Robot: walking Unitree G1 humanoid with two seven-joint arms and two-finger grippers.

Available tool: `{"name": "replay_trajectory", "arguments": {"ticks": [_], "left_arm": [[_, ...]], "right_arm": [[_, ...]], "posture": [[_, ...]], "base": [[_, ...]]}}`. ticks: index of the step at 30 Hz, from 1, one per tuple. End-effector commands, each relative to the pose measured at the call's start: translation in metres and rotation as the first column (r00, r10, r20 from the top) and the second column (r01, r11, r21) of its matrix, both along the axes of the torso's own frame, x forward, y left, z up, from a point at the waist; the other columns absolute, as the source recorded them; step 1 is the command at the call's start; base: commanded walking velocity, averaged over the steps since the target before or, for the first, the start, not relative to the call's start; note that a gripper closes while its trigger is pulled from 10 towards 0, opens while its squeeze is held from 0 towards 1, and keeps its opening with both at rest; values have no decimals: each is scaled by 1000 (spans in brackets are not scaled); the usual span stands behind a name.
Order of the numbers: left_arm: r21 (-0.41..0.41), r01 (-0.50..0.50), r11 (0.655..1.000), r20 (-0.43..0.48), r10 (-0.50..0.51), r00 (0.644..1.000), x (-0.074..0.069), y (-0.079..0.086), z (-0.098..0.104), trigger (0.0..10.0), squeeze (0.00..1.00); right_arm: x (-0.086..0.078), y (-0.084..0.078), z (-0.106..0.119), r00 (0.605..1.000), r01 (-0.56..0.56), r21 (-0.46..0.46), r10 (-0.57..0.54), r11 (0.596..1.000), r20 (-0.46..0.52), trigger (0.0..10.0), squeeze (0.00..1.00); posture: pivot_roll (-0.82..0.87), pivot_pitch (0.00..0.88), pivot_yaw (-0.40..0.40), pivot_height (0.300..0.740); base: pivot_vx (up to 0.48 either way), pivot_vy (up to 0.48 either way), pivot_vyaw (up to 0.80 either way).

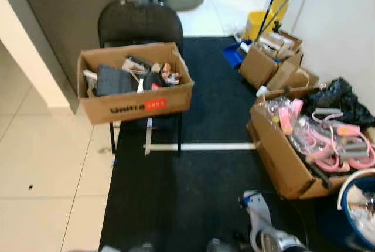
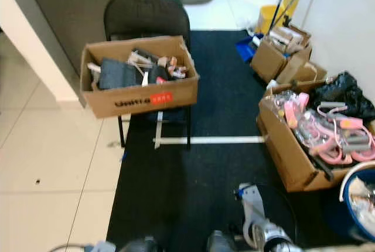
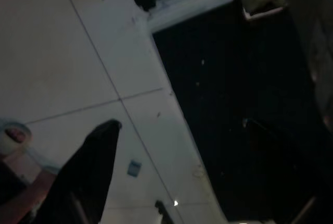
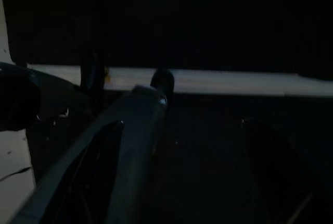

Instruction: Picking trash to rubbish bin

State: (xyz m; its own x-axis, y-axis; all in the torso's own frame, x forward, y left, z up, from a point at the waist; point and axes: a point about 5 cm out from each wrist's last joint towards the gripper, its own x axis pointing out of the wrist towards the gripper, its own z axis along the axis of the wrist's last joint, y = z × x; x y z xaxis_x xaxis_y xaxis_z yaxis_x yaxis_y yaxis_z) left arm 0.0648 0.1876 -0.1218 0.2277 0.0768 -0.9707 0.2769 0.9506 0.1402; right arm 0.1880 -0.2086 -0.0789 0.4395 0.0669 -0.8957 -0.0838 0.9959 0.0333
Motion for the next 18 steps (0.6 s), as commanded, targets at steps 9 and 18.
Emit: {"name": "replay_trajectory", "arguments": {"ticks": [9,18], "left_arm": [[-72,9,997,29,-7,1000,7,-16,0,10000,0],[-88,3,996,25,-1,1000,7,-16,0,10000,0]], "right_arm": [[-5,-1,-2,1000,-4,-5,4,1000,-20,10000,0],[-7,-1,-3,1000,-9,-5,8,1000,-28,10000,0]], "posture": [[40,43,-12,740],[33,41,-11,740]], "base": [[0,0,0],[0,-316,0]]}}
